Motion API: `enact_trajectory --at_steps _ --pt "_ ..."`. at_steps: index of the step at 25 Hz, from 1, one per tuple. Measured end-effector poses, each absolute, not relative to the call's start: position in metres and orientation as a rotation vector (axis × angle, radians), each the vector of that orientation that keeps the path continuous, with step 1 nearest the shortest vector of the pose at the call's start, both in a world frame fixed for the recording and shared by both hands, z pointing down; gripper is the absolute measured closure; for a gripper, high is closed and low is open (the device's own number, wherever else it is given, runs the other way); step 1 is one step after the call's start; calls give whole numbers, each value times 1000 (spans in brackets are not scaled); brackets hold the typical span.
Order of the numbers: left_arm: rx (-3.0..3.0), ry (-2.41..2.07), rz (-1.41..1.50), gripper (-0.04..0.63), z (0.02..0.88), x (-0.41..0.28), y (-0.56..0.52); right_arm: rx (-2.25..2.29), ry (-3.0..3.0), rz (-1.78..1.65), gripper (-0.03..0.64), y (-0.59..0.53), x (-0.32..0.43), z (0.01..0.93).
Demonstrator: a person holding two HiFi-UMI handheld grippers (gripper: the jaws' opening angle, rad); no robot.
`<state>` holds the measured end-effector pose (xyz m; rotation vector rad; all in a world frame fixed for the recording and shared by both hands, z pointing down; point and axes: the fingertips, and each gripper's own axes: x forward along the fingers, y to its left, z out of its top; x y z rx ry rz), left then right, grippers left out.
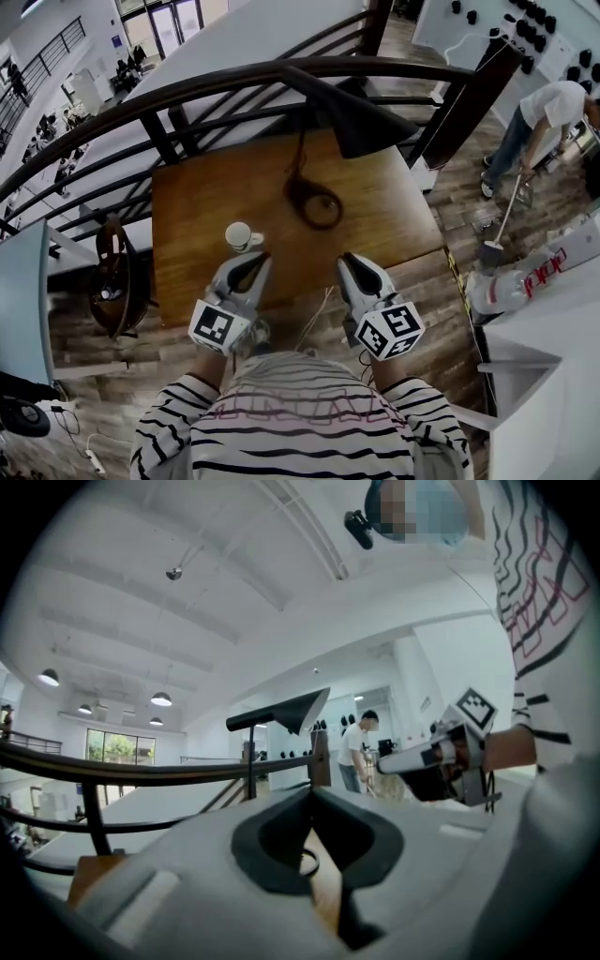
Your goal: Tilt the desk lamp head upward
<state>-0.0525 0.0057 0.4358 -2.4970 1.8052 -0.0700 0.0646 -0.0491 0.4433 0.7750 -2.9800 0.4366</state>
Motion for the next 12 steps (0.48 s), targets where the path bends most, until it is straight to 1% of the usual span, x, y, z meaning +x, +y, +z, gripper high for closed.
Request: enact_trajectory --at_steps 4,12 --pt "-2486 1842 -65 591 441 -46 19 774 -2969 441 593 -40 73 450" --pt "-2456 1924 -101 591 459 -41 52 746 -2940 474 615 -15 83 470"
